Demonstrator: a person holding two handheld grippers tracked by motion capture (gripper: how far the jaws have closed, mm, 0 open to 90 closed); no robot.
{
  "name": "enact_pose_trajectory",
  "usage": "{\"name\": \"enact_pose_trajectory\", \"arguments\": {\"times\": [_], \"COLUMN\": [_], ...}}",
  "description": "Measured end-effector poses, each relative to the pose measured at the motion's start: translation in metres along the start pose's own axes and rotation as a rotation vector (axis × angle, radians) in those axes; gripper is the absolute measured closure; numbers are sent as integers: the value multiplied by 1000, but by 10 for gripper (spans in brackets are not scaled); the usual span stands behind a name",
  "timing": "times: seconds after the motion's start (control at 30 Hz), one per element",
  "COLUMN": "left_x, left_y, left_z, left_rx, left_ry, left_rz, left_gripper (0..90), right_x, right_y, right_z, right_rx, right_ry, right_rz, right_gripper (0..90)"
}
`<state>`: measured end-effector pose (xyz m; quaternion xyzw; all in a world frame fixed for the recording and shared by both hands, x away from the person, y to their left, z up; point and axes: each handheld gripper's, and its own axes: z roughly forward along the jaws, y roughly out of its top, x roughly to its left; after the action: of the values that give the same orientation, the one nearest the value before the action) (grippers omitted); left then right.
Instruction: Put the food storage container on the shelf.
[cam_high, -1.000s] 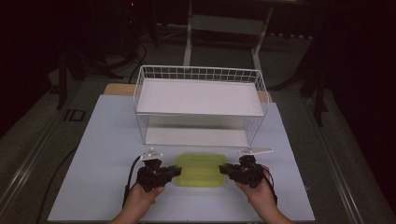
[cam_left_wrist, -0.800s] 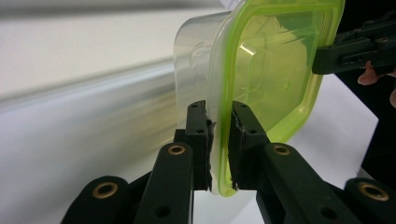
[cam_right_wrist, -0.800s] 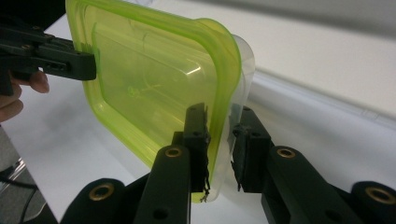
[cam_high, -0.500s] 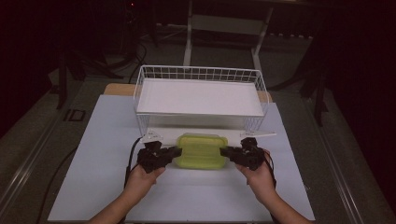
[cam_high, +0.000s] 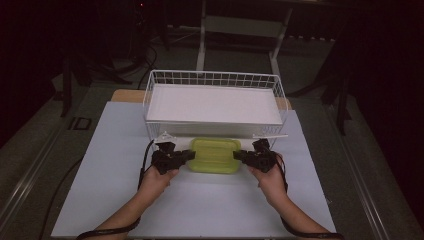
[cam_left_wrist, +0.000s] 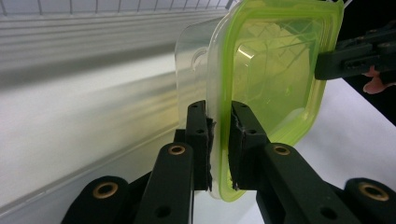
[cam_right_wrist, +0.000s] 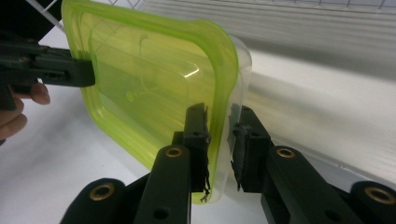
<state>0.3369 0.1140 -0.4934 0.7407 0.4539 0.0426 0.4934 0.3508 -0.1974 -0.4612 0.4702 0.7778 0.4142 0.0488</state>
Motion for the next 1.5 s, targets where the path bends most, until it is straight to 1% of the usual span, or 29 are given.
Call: {"name": "enact_pose_trajectory", "arguments": {"times": [0.03, 0.17, 0.23, 0.33, 0.37, 0.47, 0.53, 0.63, 0.67, 0.8, 0.9, 1.0, 1.07, 1.1, 1.13, 1.27, 1.3, 1.33, 1.37, 1.4, 1.43, 1.5], "left_x": [2, 7, 9, 10, 11, 14, 15, 14, 15, 15, 18, 19, 20, 21, 22, 23, 22, 22, 22, 21, 22, 21], "left_y": [0, 0, 0, 0, 0, 2, 3, 4, 5, 6, 6, 7, 7, 6, 6, 5, 5, 5, 5, 5, 6, 7], "left_z": [2, 10, 13, 17, 17, 19, 19, 20, 21, 22, 23, 24, 25, 25, 26, 28, 30, 31, 31, 33, 33, 35], "left_rx": [-3, -11, -11, -8, -10, -10, -16, -15, -14, -30, -39, -43, -46, -51, -55, -60, -60, -63, -63, -66, -67, -77], "left_ry": [-2, -4, -3, 10, 7, 20, 17, 24, 20, 24, 16, 14, 26, 28, 27, 41, 46, 55, 55, 61, 64, 84], "left_rz": [5, -11, -8, 2, -8, 0, -8, -5, -11, 5, 8, 15, 21, 16, 14, 24, 32, 40, 40, 42, 42, 42], "left_gripper": [802, 801, 801, 800, 801, 801, 800, 797, 795, 789, 781, 775, 757, 752, 745, 716, 698, 676, 654, 654, 634, 612], "right_x": [-1, -4, -6, -9, -10, -11, -12, -15, -14, -15, -17, -18, -16, -16, -16, -17, -16, -17, -17, -17, -18, -18], "right_y": [0, 1, 1, 1, 1, 1, 2, 3, 3, 4, 4, 4, 5, 5, 5, 5, 5, 5, 5, 5, 6, 6], "right_z": [2, 6, 9, 12, 14, 17, 20, 22, 22, 25, 27, 28, 29, 29, 29, 32, 33, 34, 34, 36, 38, 41], "right_rx": [-2, -16, -16, -19, -18, -27, -33, -37, -38, -53, -69, -72, -94, -104, -110, -125, -127, -129, -129, -133, -135, -140], "right_ry": [-3, -26, -30, -39, -39, -49, -49, -50, -56, -73, -65, -68, -101, -117, -135, -148, -155, -163, -163, -170, -167, -171], "right_rz": [-2, -12, -5, 0, 1, 2, 3, 19, 15, 14, 21, 20, -20, -40, -49, -48, -42, -46, -46, -48, -20, -4], "right_gripper": [774, 774, 773, 772, 771, 769, 766, 761, 759, 742, 734, 728, 723, 726, 733, 721, 716, 709, 709, 700, 666, 625]}}
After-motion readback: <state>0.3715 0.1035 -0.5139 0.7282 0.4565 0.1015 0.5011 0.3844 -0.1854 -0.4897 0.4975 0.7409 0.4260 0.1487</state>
